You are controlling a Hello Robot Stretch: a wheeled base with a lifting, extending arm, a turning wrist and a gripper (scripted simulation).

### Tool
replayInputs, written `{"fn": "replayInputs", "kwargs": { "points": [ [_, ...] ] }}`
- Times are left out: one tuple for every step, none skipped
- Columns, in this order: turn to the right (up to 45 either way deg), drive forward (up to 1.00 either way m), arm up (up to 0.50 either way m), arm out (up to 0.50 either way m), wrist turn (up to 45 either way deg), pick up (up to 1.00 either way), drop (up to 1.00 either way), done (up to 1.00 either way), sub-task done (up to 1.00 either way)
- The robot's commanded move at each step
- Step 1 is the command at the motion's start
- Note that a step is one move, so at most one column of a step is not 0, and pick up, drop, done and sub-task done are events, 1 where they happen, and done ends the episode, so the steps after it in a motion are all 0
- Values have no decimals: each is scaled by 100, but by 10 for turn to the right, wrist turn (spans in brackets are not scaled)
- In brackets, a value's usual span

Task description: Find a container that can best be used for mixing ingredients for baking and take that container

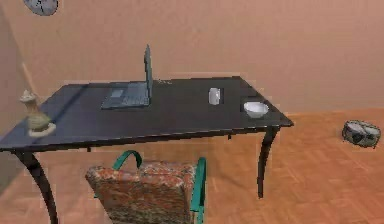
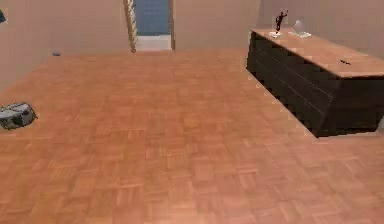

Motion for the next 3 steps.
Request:
{"fn": "replayInputs", "kwargs": {
  "points": [
    [-450,0,0,0,0,0,0,0,0],
    [-210,0,0,0,0,0,0,0,0],
    [450,0,0,0,0,0,0,0,0]
  ]
}}
